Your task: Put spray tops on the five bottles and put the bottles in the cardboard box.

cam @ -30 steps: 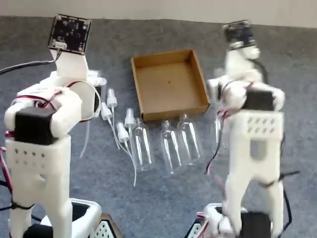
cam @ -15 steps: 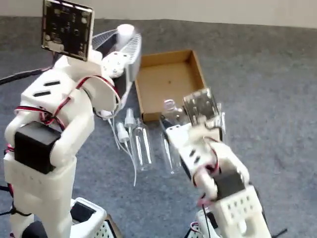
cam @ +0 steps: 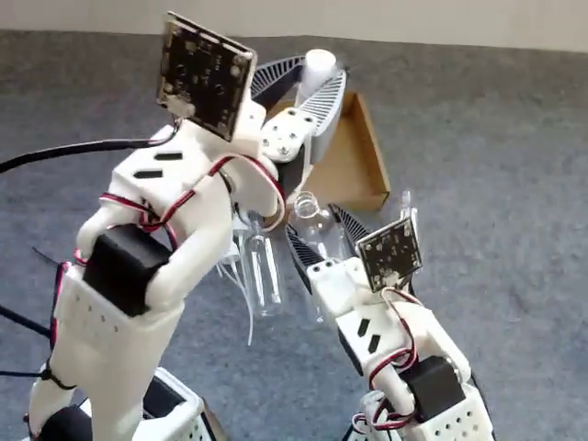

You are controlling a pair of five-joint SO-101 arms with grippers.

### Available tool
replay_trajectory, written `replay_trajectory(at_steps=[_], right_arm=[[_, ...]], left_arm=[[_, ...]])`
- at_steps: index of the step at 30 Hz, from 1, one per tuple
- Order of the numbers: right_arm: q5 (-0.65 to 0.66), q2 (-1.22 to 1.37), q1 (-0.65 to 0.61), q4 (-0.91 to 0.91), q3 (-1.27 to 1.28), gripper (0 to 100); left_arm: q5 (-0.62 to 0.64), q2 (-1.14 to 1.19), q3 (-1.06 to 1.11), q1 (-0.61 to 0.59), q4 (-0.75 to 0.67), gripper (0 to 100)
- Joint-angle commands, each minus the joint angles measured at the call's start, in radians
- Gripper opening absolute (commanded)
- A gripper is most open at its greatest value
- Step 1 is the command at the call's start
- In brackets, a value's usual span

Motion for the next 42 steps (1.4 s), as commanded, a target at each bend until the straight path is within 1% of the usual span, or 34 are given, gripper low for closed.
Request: replay_trajectory(at_steps=[1, 3, 9, 14, 23, 29, 36, 42], right_arm=[[-0.012, -0.012, -0.01, -0.031, -0.008, 0.3], [-0.009, -0.012, -0.01, -0.031, -0.007, 0.3], [-0.009, -0.012, -0.008, -0.031, -0.005, 0.3], [-0.011, -0.012, -0.007, -0.03, -0.001, 0.3], [-0.011, -0.016, -0.005, -0.031, 0.025, 0.3], [-0.012, -0.018, -0.005, -0.03, 0.024, 0.3], [-0.012, -0.019, -0.005, -0.03, 0.022, 0.3], [-0.012, -0.019, -0.005, -0.03, 0.022, 0.3]], left_arm=[[0.012, -0.021, 0.015, 0.018, -0.081, 1], [0.012, -0.021, 0.01, 0.022, -0.08, 1], [0.012, -0.03, -0.03, 0.097, -0.074, 1], [0.012, -0.028, -0.104, 0.108, 0.015, 1], [0.008, -0.028, -0.097, 0.074, 0.029, 1], [0.005, -0.03, -0.038, 0.074, 0.029, 1], [0.006, -0.024, -0.016, 0.019, 0.034, 1], [0.008, -0.03, 0.039, 0.016, 0.031, 1]])
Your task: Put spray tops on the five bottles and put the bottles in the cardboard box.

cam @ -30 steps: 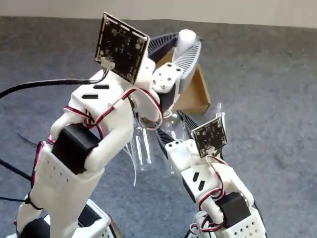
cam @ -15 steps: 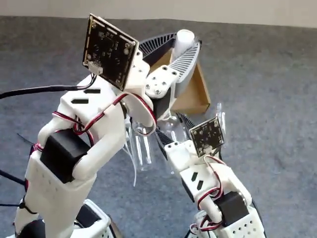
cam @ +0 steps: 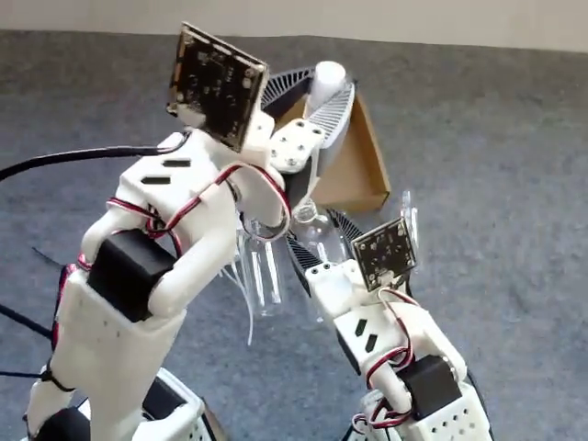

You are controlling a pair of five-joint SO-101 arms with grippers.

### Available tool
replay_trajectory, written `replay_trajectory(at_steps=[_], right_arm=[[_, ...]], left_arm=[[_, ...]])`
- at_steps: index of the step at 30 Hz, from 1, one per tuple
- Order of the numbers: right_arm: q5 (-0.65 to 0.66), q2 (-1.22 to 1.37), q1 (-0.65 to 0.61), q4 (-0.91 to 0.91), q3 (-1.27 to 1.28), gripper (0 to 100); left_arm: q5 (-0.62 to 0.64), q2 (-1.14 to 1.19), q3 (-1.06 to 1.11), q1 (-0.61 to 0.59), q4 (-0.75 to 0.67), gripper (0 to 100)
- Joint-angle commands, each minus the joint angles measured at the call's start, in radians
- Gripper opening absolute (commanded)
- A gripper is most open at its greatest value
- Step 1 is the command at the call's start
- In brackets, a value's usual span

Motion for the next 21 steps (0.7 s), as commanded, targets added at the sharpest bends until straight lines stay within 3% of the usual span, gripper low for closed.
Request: replay_trajectory(at_steps=[1, 21], right_arm=[[-0.011, -0.015, -0.002, -0.03, -0.013, 0.3], [-0.003, -0.015, -0.005, -0.033, -0.021, 0.4]], left_arm=[[0.009, -0.019, 0.033, -0.016, -0.002, 1], [0.011, -0.019, 0.097, -0.001, 0.018, 1]])
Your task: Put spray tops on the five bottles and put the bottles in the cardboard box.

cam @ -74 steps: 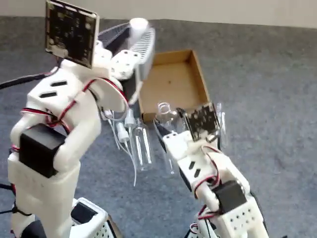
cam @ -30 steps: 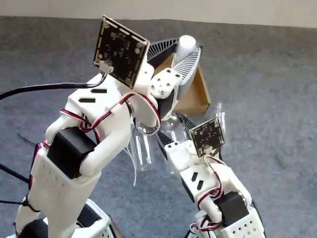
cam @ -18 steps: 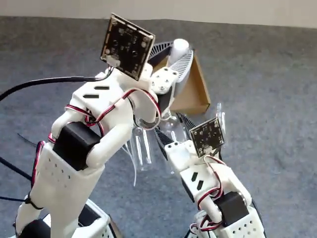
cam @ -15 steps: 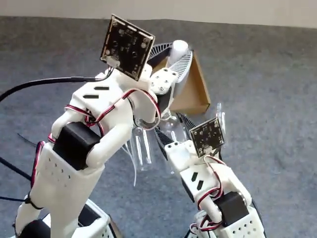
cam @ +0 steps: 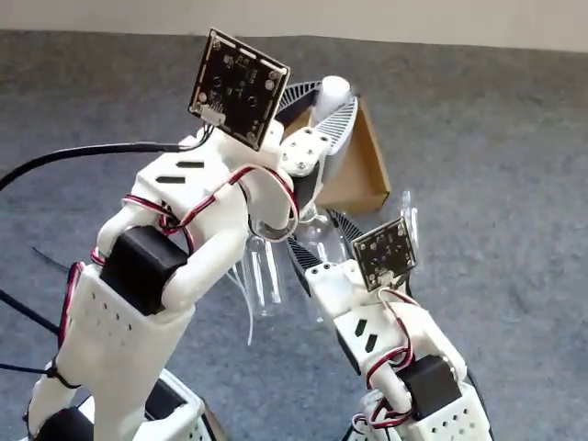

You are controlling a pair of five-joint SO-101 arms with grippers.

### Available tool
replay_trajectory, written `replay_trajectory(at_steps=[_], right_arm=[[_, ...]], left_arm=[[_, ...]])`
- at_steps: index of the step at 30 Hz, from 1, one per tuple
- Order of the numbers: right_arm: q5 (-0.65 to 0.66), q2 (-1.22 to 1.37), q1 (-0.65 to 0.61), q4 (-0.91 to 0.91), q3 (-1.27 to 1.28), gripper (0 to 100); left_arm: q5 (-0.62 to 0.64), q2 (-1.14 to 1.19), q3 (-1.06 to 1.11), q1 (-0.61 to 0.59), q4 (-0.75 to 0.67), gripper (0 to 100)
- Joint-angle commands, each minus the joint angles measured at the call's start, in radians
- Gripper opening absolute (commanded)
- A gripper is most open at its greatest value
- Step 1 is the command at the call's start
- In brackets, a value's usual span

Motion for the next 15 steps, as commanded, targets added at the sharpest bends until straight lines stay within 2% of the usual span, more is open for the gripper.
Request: replay_trajectory(at_steps=[1, 7, 12, 15], right_arm=[[-0.003, -0.015, -0.002, -0.035, -0.022, 0.4], [-0.011, -0.005, 0.028, -0.18, -0.091, 0.4], [-0.021, -0.004, 0.028, -0.24, -0.094, 0.4], [-0.072, -0.004, 0.028, -0.24, -0.093, 0.4]], left_arm=[[0.011, -0.021, 0.056, -0.01, 0.018, 2], [0.006, -0.035, 0.206, -0.03, 0.02, 2], [0.005, -0.159, 0.355, -0.03, 0.014, 2], [0.005, -0.22, 0.432, -0.03, 0.014, 11]])
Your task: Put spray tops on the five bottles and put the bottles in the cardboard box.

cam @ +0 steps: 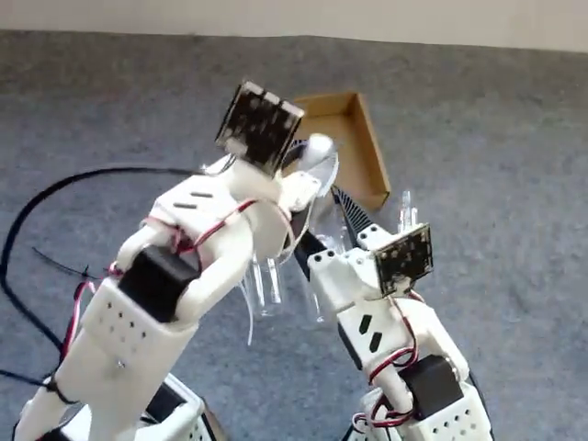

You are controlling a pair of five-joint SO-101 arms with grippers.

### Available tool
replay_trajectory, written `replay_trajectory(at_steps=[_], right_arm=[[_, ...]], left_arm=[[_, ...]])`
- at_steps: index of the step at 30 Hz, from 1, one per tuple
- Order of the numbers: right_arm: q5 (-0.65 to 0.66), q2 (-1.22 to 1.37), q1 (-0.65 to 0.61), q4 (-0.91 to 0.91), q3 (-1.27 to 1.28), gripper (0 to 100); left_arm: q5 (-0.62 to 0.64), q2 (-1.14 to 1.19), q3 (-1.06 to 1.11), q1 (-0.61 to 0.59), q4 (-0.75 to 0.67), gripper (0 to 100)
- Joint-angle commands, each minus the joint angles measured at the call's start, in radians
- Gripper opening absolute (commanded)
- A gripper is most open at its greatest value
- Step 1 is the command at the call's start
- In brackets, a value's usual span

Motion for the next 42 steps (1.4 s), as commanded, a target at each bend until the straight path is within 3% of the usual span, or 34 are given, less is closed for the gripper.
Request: replay_trajectory(at_steps=[1, 6, 16, 20, 33, 38, 42], right_arm=[[-0.057, -0.007, 0.015, -0.048, -0.074, 0.4], [-0.057, -0.007, 0.016, -0.047, -0.071, 0.4], [-0.057, -0.008, 0.019, -0.047, -0.067, 0.4], [-0.057, -0.008, 0.019, -0.045, -0.067, 0.4], [-0.055, -0.005, 0.019, -0.045, -0.067, 0.4], [-0.055, 0.013, 0.021, -0.018, -0.071, 0.4], [-0.055, 0.171, 0.027, -0.005, -0.097, 0.4]], left_arm=[[0.003, -0.091, 0.087, -0.016, 0.015, 14], [-0.049, -0.102, 0.071, -0.024, 0.02, 17], [-0.077, -0.093, -0.278, -0.059, 0.121, 17], [-0.092, -0.071, -0.28, -0.128, 0.109, 17], [-0.13, 0.007, -0.084, -0.134, 0.101, 17], [-0.133, -0.041, -0.13, -0.206, 0.101, 17], [-0.133, -0.093, -0.166, -0.286, 0.11, 17]])
